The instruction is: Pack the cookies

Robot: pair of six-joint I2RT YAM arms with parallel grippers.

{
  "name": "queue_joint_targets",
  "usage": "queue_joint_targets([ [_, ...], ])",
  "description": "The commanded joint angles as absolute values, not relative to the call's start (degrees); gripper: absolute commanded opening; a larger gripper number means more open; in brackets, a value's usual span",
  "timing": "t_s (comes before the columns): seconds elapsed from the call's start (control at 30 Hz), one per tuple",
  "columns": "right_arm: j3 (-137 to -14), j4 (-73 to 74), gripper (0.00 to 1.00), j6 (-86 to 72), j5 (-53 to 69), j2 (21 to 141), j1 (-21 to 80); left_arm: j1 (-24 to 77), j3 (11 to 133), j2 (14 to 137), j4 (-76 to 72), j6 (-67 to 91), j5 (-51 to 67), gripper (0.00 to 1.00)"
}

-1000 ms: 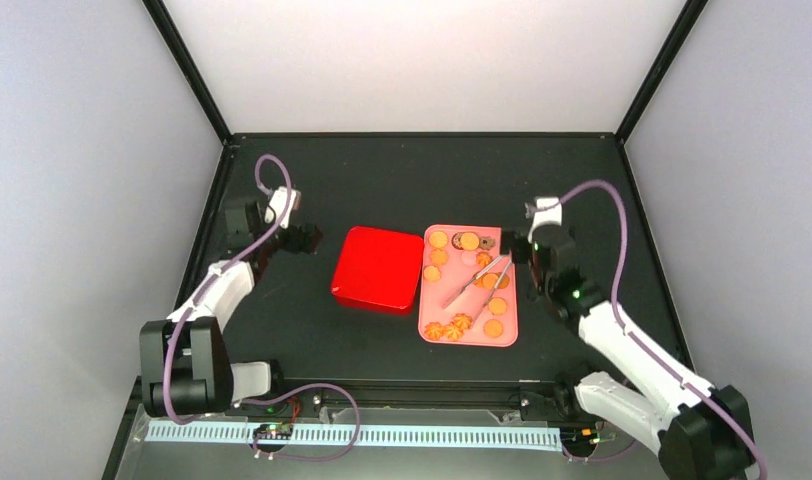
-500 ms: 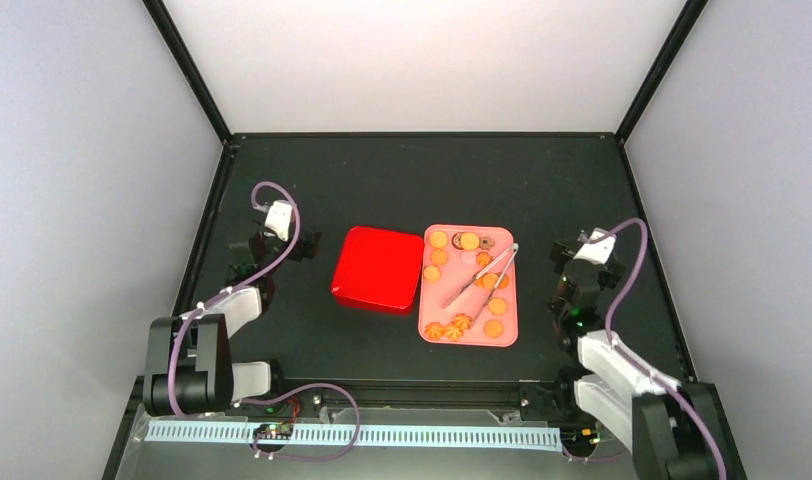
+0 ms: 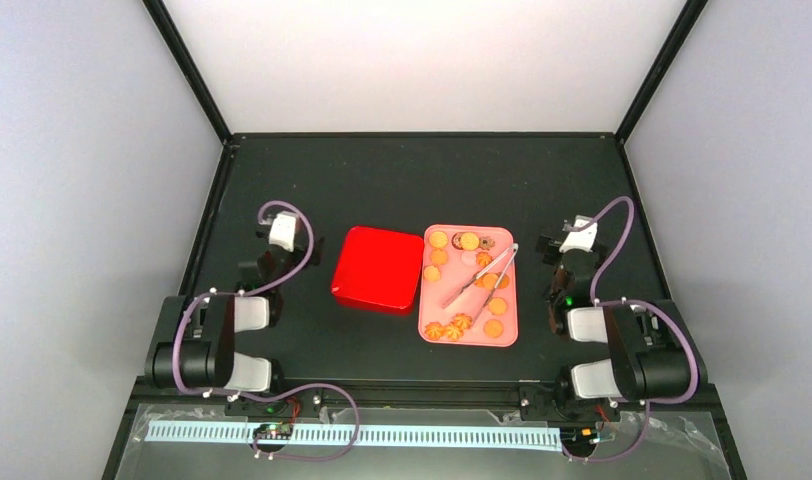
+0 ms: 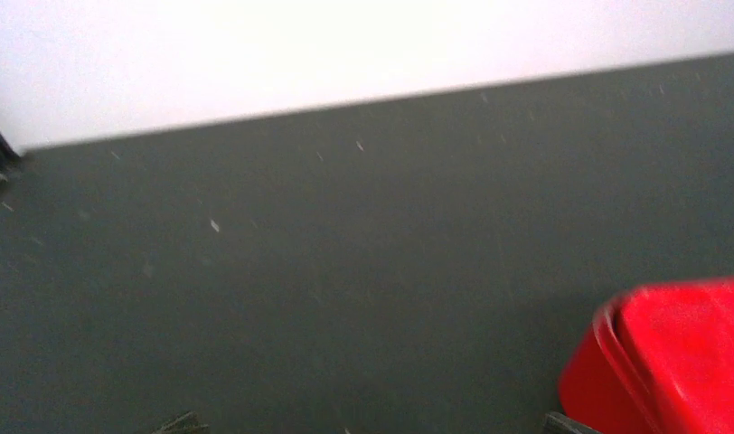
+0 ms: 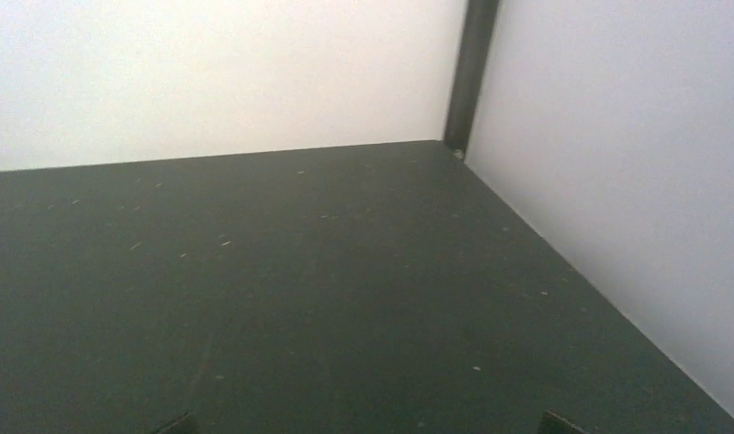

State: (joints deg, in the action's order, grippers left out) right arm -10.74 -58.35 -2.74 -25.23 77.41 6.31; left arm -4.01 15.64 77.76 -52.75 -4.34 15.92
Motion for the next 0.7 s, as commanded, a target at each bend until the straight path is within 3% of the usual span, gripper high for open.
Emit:
queue_joint_targets([
  [0.0, -11.8, -67.1, 1.0, -0.2, -18.5, 80.3, 6.2, -0.6, 16.8, 78.9, -53.7, -6.3, 11.9, 0.99],
  [0.1, -15.2, -61.2, 1.0, -2.4, -15.3, 80.8, 3.6, -0.9, 14.8, 81.8, -63.5, -5.7, 10.9, 0.99],
  [0.2, -15.3, -60.6, 1.0, -2.6, -14.7, 80.7, 3.0, -1.0, 17.8, 79.2, -52.8, -5.4, 10.6, 0.99],
  [0.67, -14.6, -61.5, 1.0, -1.2, -14.7, 80.2, 4.0, -1.0, 17.1, 79.1, -54.3, -5.5, 10.5, 0.99],
])
